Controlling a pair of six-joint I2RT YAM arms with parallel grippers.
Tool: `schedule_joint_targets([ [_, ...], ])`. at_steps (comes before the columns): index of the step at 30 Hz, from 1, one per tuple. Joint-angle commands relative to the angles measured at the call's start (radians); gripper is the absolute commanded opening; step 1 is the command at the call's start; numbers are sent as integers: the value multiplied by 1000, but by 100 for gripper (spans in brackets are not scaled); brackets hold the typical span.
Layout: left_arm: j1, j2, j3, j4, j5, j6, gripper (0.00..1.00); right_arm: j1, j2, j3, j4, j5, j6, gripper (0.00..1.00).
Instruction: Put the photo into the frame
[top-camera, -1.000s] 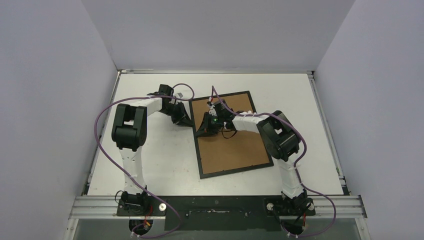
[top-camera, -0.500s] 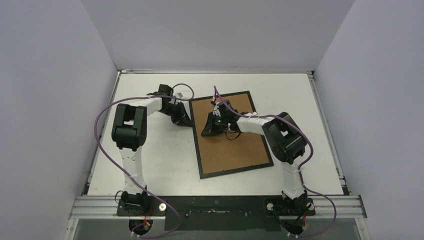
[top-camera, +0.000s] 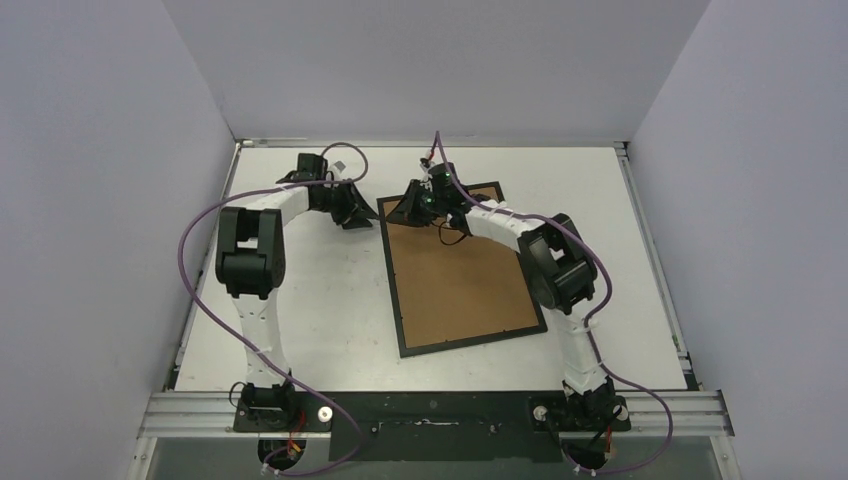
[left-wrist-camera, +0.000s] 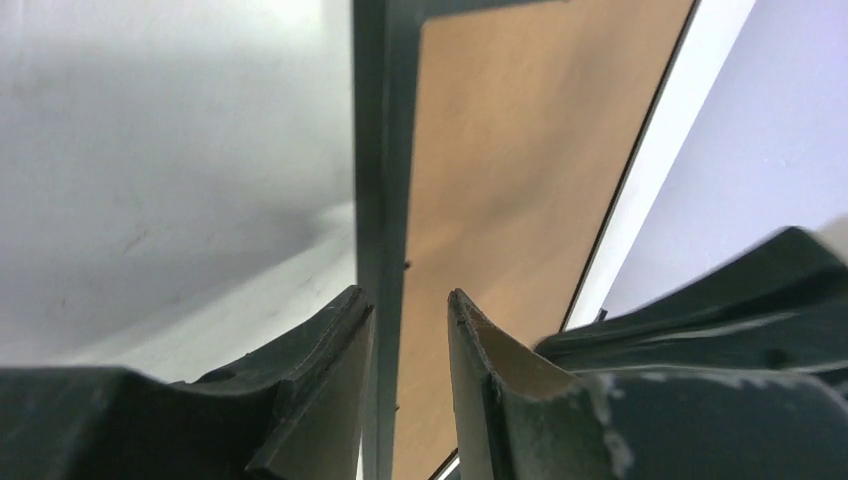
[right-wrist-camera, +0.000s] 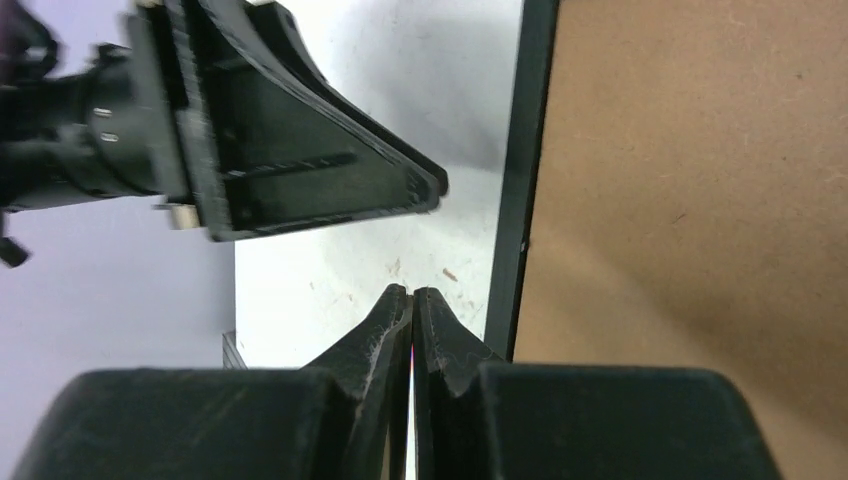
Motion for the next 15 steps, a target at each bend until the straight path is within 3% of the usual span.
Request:
schedule_joint_targets([
  [1,-8,66,119,44,10,-43,32,9,75,55,48,-6,74,0],
  [5,-18,116,155,40,-4,-36,30,9,117,80,80,-8,111,0],
  [9,-33,174,230,-106,-78,29,25,12,146,88,120,-12,155,0],
  [15,-44,211,240,-163,-146,54,16,13,157,72,125,5,159,0],
])
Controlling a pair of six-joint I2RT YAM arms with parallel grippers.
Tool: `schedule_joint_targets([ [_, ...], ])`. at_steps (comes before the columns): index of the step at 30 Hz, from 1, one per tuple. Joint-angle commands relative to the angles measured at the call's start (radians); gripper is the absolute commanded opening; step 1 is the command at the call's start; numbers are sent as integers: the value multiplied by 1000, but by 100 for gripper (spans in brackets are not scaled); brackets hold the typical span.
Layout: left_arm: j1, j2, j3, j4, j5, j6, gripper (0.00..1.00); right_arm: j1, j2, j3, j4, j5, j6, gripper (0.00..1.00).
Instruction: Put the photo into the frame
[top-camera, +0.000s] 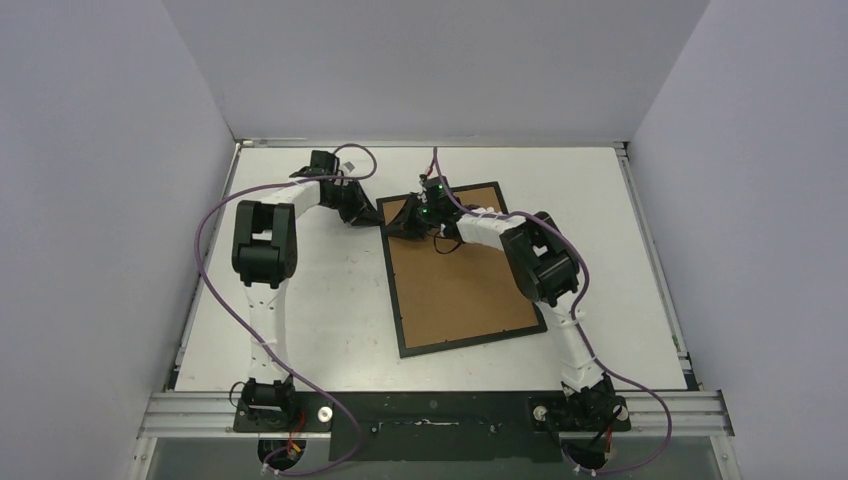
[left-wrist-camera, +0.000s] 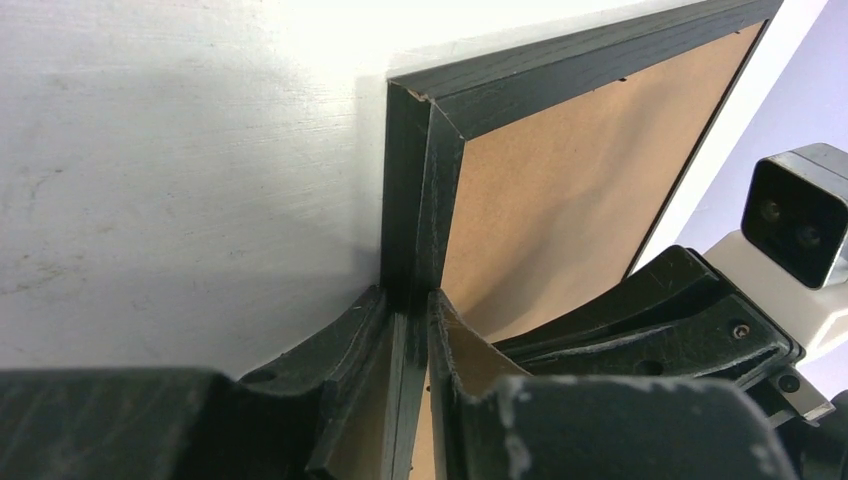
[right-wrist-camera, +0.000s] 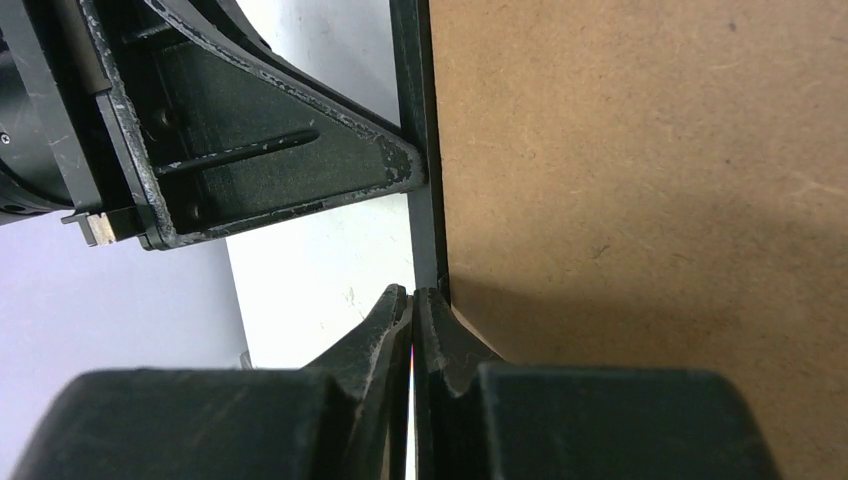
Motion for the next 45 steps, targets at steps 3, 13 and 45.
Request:
schedule_joint_targets([
  [3,-14,42,30,-111,-132,65,13,4,-7,20,119,3,38,0],
  [13,-13,53,29,-149,-169,93,10,8,10,14,124,12,46,0],
  [45,-17,63,38,-177,-200,111,9,-19,21,-80,-84,167,-79,0],
])
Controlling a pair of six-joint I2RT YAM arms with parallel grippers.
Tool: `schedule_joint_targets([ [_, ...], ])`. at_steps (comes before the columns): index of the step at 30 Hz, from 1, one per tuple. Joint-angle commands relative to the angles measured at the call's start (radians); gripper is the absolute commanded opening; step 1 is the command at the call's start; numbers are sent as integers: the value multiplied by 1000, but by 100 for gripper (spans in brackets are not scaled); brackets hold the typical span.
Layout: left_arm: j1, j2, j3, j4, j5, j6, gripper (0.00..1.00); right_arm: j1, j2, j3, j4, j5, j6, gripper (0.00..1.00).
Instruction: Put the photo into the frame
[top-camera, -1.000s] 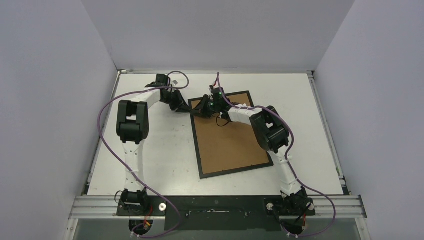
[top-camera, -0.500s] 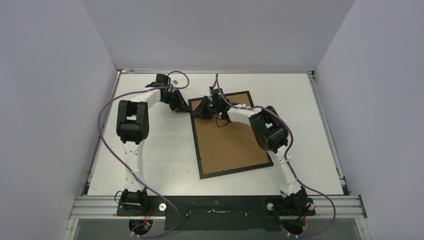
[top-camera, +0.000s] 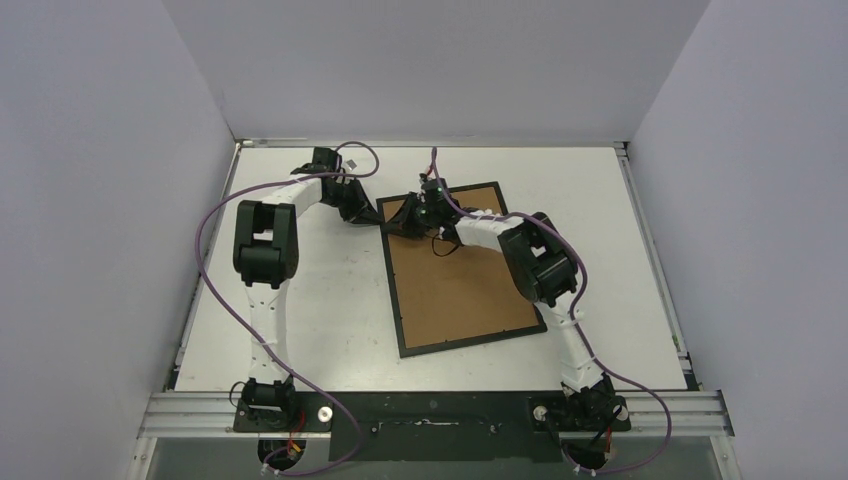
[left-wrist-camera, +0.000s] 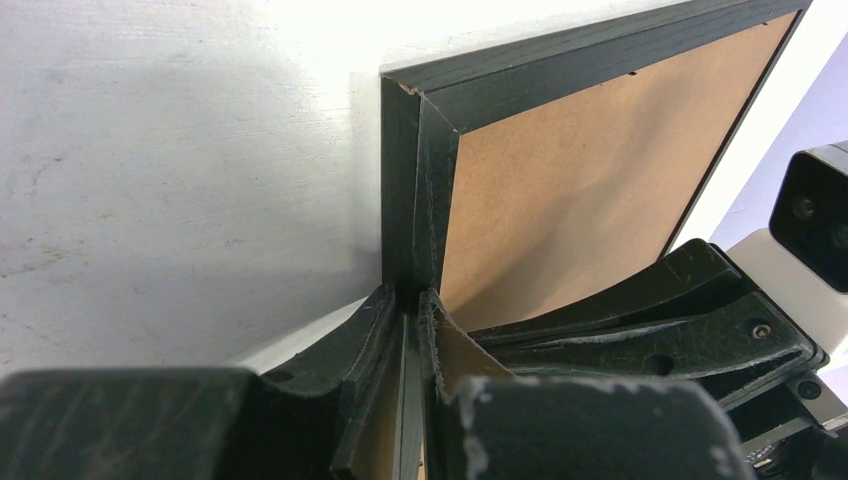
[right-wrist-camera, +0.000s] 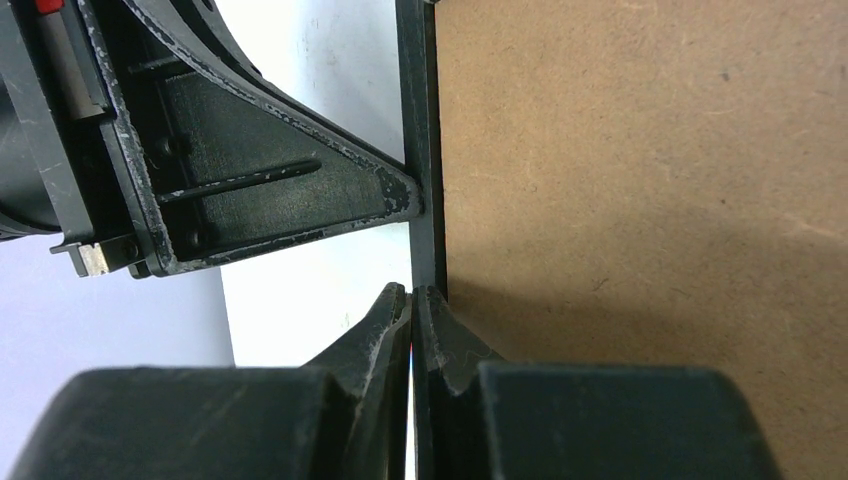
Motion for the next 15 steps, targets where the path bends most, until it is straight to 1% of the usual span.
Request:
schedule_joint_targets([
  [1,-4,62,-6,-100,-147,55,9,-21,2,-77,-141,102,-78,0],
  [9,-4,68,4,-107,-151,55,9,-33,-21,-151,-132,86,-104,0],
  [15,-5,67,7,-111,-154,58,9,-42,-18,-152,-184,142,-104,0],
])
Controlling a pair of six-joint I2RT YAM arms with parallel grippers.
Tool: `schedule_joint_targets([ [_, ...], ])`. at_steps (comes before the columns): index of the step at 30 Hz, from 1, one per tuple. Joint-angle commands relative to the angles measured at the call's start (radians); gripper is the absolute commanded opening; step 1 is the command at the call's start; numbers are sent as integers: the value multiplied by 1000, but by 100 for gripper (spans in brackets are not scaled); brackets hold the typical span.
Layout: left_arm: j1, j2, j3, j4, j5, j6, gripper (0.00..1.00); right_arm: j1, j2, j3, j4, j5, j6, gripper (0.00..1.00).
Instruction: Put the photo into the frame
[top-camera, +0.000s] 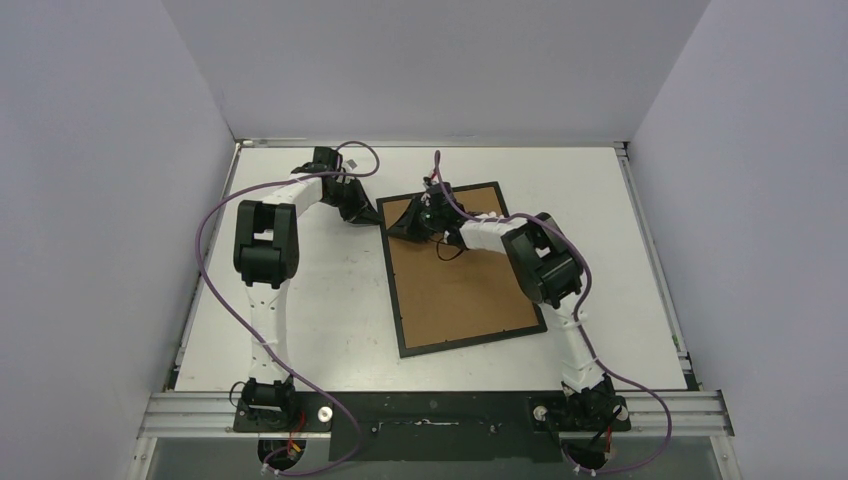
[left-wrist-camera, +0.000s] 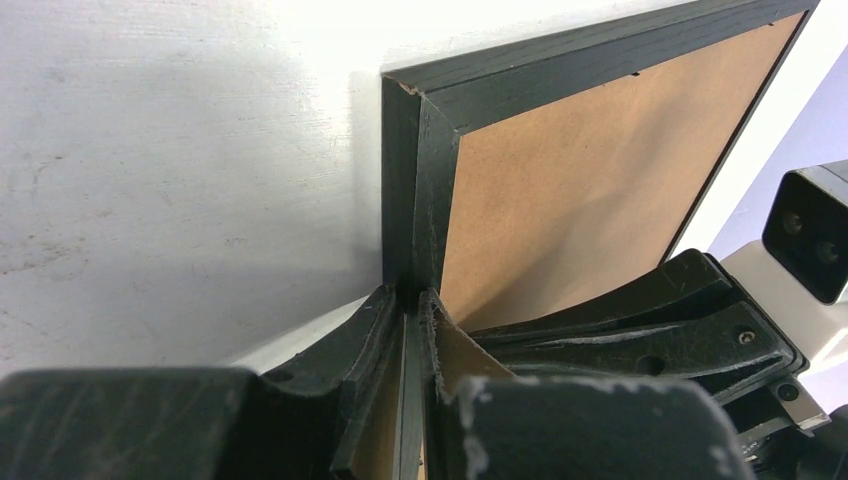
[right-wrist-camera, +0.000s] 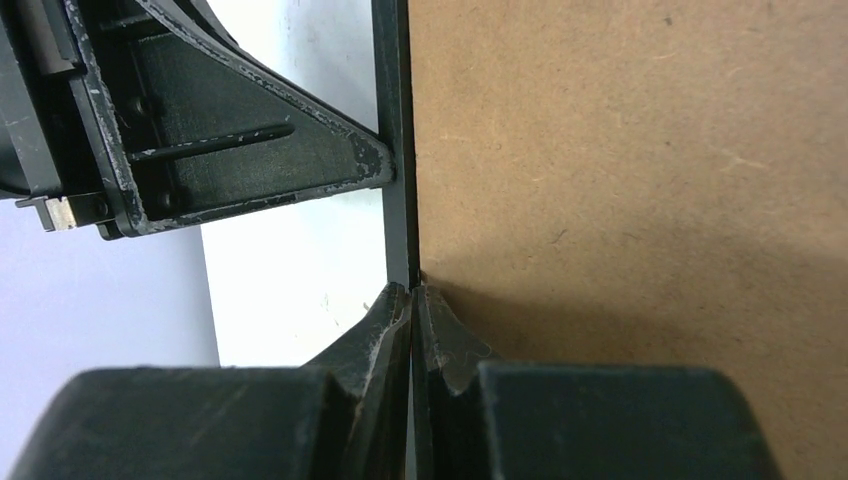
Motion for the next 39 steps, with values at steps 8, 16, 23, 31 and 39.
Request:
schedule_joint_targets([
  [8,-2,47,2,-82,-118,66,9,-49,-54,-57,-290,294,34,0],
  [16,5,9,104,27,14,83,21,-31,-134,-29,-112,131,-45,0],
  [23,6,48,209,-21,-40,145,34,8,-65,20,31,-16,23,0],
  [31,7,59,229,146,-93,281,56,6,-121,-47,1,9,33,1],
  [39,9,160,397,164,-59,455,73,-60,-541,-211,-617,284,-158,36],
])
